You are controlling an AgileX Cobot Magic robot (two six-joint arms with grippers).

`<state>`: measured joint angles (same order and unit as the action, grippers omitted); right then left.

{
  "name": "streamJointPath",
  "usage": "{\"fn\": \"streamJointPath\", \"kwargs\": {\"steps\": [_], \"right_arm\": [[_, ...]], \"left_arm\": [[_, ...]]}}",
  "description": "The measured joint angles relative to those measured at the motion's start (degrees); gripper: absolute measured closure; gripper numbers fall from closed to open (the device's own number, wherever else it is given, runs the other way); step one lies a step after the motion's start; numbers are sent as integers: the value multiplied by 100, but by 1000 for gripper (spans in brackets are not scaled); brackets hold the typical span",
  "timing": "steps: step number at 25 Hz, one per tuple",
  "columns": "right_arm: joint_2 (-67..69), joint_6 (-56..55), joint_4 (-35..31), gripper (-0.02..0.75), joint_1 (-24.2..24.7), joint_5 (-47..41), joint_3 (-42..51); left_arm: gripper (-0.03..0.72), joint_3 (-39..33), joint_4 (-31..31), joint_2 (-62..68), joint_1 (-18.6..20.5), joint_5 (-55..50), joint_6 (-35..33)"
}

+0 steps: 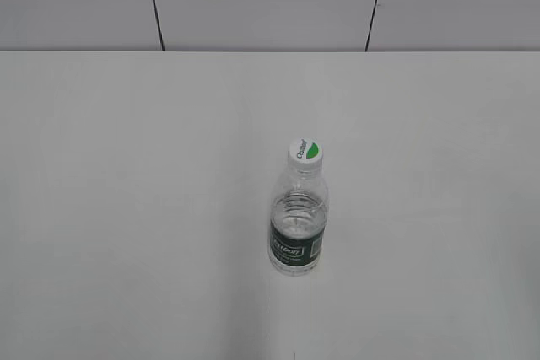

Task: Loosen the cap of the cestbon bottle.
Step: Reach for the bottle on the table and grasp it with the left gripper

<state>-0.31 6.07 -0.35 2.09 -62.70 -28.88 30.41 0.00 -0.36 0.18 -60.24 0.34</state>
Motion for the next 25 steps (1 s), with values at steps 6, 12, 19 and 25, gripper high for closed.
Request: {"fn": "streamJointPath", "kwargs": {"steps": [6, 12, 19, 25], "right_arm": [[0, 0, 0, 220, 0, 0, 0], [0, 0, 0, 220, 0, 0, 0], [0, 0, 0, 220, 0, 0, 0], [0, 0, 0, 220, 0, 0, 0]], "left_arm": [[430, 0, 0, 0, 0, 0, 0], [442, 0, 0, 0, 0, 0, 0], [444, 0, 0, 0, 0, 0, 0], [445, 0, 0, 38, 0, 0, 0]]}}
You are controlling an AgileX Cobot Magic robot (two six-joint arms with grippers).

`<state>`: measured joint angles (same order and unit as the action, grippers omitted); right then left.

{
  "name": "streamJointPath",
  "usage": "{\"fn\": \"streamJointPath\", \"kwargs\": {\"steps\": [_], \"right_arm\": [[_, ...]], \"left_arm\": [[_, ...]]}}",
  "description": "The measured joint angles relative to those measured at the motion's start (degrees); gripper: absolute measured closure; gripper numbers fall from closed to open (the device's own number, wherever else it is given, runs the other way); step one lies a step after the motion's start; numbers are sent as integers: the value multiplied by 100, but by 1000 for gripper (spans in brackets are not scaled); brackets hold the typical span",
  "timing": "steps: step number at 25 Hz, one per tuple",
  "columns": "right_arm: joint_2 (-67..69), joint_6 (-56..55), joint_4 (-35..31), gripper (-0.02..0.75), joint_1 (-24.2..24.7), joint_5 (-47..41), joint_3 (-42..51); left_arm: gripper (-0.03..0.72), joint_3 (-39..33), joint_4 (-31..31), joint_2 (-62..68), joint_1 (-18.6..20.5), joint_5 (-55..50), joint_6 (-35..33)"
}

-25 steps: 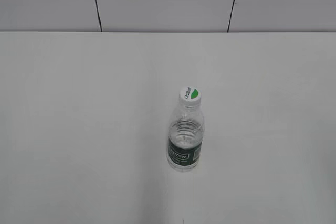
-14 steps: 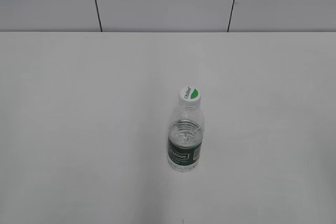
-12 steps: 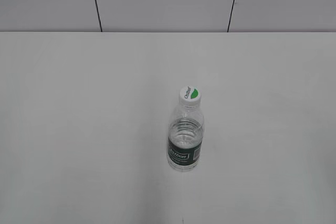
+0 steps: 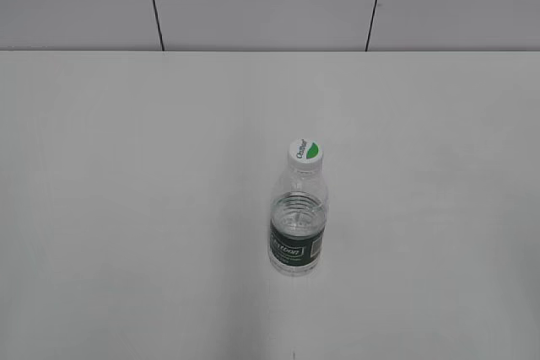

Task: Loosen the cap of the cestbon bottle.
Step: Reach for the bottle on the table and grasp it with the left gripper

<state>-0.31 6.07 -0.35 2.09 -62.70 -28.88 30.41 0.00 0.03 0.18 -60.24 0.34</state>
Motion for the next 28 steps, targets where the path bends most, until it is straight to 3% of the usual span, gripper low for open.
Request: {"fn": "streamJointPath", "kwargs": {"steps": [3, 8, 20, 28], "right_arm": [[0, 0, 0, 220, 0, 0, 0], [0, 0, 0, 220, 0, 0, 0], [0, 0, 0, 220, 0, 0, 0], [0, 0, 0, 220, 0, 0, 0]], "left_arm": [[445, 131, -45, 196, 0, 229, 0], [448, 659, -71, 1079, -14, 1728, -34], [450, 669, -410, 3929, -267, 4800, -300], [451, 249, 92, 5681, -1234, 6024, -313]]}}
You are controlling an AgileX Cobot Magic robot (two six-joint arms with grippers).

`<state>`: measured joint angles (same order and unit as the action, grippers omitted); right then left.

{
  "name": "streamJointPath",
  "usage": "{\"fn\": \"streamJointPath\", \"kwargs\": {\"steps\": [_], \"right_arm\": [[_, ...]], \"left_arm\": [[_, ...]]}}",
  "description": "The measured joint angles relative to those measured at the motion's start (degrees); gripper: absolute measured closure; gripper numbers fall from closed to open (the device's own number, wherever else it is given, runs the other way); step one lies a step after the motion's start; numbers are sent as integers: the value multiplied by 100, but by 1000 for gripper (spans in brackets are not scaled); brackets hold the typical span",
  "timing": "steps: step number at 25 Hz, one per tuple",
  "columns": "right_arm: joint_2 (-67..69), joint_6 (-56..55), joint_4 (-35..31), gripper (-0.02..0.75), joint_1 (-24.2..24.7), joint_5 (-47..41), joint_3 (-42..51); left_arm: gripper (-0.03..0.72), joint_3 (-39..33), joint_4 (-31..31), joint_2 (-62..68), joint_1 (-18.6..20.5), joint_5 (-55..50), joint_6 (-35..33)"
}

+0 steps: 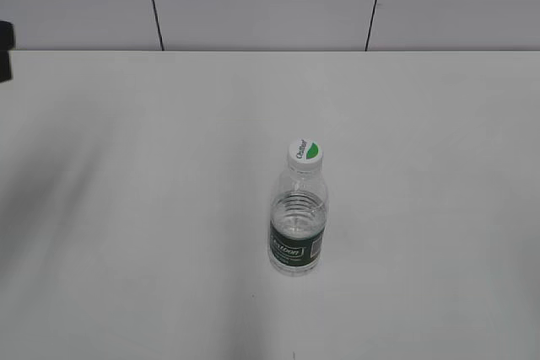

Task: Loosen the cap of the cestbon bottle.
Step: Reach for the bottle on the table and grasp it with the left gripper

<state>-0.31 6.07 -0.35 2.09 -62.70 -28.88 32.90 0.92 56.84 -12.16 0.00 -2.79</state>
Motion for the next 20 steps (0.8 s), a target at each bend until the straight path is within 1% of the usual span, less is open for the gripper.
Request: {"fn": "streamJointPath", "kwargs": {"steps": [4, 6, 8, 11, 14, 17, 20], "right_arm": [[0, 0, 0, 220, 0, 0, 0], [0, 0, 0, 220, 0, 0, 0], [0, 0, 0, 220, 0, 0, 0], [0, 0, 0, 220, 0, 0, 0], [0, 0, 0, 220, 0, 0, 0], [0, 0, 0, 220, 0, 0, 0], [0, 0, 0, 220, 0, 0, 0]], "left_arm": [[451, -26, 180, 815, -376, 624, 62], [451, -46, 508, 1232, -425, 1097, 383], [451, -114, 921, 1686, -432, 1753, 923], [450, -149, 1822, 2362, -432, 2709, 1912], [450, -154, 3031, 2737, -432, 3524, 2763], [450, -154, 4116, 2896, -408, 4096, 3085], [450, -242, 4802, 2977, -282, 4370, 3153]]}}
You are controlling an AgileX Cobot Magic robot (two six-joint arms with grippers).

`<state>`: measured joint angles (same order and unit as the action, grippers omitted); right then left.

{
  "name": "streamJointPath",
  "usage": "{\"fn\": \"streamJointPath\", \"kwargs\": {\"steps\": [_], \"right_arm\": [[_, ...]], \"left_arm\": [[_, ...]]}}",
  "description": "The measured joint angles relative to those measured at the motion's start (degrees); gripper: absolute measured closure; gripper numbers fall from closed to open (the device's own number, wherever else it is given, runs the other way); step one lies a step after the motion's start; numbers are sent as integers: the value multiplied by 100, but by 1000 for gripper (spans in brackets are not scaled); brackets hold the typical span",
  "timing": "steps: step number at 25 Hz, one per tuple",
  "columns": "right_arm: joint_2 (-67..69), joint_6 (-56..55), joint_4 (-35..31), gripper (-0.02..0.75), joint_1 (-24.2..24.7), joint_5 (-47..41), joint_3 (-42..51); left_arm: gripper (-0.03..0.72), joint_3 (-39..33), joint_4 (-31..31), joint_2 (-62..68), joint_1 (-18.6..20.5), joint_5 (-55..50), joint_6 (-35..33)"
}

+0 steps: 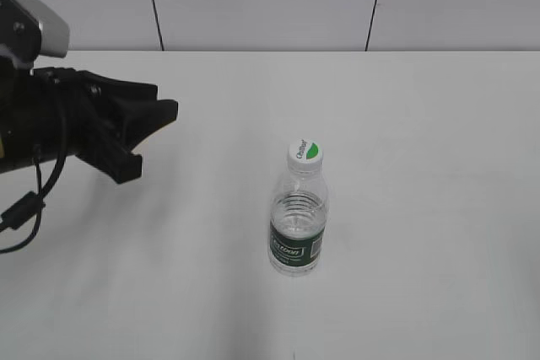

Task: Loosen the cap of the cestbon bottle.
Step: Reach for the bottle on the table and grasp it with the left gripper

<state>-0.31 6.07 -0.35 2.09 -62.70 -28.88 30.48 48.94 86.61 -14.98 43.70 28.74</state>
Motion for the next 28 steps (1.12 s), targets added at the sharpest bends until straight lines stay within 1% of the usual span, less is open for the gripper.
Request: {"fn": "streamJointPath", "kwargs": {"steps": [2, 5, 10, 13, 16, 18, 21, 23, 25, 28], "right_arm": [[0, 0, 0, 220, 0, 0, 0], [0, 0, 0, 220, 5, 0, 0], [0, 0, 0, 220, 5, 0, 0], [0, 0, 0, 220, 5, 0, 0], [0, 0, 0, 220, 5, 0, 0], [0, 0, 0, 220, 5, 0, 0], [0, 0, 0, 220, 5, 0, 0], [0, 0, 0, 220, 5, 0, 0], [0, 0, 0, 220, 5, 0, 0], [0, 0, 0, 220, 5, 0, 0]], "left_arm": [[450, -139, 316, 47, 52, 177, 12], [450, -358, 791, 190, 136, 836, 17], [450, -455, 1795, 738, 575, 1912, 24], [450, -455, 2100, 1240, 633, 2382, 26], [430, -349, 2386, 1727, 638, 2480, 43], [378, -252, 2461, 1936, 643, 2494, 64], [222, -113, 2546, 2092, 650, 2500, 119], [140, 14, 2651, 2137, 624, 2500, 245], [106, 204, 2818, 2206, 563, 2513, 436], [97, 480, 2949, 2417, 403, 2527, 552]]}}
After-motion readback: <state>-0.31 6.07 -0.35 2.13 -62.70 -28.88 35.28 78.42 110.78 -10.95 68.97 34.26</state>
